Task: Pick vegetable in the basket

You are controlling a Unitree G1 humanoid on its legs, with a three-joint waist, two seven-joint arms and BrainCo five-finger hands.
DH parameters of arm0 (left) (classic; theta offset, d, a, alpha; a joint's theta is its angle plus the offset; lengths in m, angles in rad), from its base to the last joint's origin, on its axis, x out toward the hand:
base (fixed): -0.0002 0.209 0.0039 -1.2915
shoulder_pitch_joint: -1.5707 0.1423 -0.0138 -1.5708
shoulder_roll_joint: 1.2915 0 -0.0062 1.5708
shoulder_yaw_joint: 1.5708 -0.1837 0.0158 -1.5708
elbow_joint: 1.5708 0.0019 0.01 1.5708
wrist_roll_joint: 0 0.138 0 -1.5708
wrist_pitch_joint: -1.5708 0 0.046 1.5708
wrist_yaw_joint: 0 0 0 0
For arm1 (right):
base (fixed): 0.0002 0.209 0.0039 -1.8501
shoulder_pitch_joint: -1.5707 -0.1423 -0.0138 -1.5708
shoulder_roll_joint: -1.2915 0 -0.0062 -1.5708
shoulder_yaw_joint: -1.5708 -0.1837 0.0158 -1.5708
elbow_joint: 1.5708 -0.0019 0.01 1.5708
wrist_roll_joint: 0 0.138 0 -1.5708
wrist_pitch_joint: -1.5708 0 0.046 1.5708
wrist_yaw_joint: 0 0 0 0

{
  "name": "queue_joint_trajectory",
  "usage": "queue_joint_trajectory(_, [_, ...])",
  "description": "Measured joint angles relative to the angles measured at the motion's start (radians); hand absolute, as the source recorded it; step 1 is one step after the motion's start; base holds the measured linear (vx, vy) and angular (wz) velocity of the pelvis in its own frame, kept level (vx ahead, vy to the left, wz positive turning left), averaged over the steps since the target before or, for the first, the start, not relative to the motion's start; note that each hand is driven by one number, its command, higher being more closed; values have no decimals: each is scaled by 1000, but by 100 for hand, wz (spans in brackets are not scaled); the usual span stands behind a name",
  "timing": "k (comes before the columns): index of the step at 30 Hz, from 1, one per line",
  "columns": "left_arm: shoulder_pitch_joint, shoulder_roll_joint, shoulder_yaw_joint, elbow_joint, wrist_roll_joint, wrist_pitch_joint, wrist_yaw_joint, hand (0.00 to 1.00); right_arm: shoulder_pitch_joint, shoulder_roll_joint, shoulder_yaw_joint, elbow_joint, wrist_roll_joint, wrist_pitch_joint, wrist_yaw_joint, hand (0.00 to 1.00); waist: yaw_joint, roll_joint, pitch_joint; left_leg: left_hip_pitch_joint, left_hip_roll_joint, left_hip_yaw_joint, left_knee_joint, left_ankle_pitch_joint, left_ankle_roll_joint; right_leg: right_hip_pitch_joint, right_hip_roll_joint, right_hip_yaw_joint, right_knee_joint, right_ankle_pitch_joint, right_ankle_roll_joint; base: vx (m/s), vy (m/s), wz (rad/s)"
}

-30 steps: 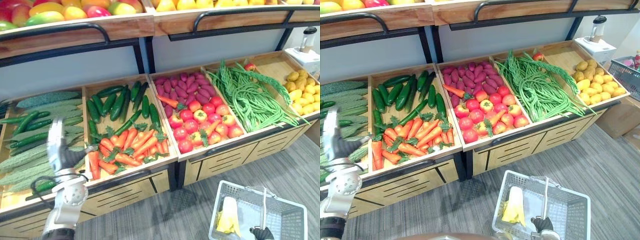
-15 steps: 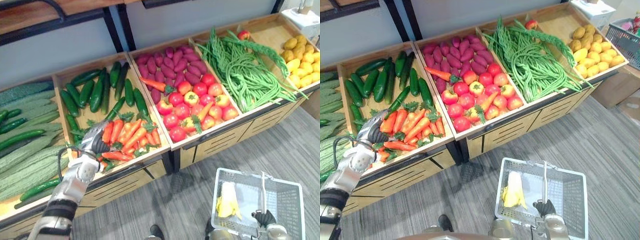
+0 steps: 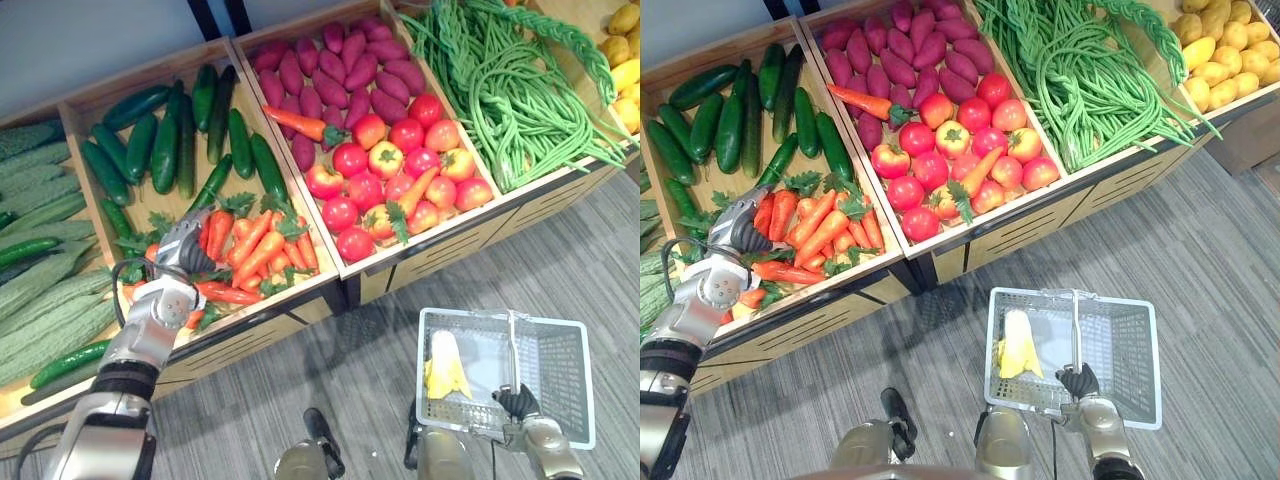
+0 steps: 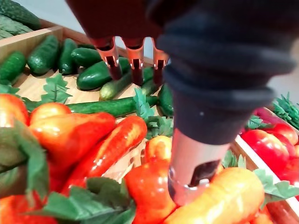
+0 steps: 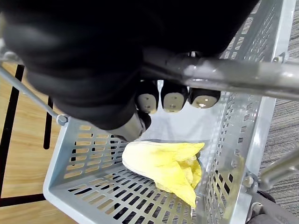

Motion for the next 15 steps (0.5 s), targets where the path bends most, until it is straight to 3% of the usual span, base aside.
queue_joint_trajectory(15, [-51, -1, -40, 3, 0, -12, -18, 0, -36, -1, 30, -36, 12, -1, -29, 100, -2, -16, 70, -82, 22, -2, 59, -12, 8, -69, 7, 40, 12, -1, -2, -49, -3, -1])
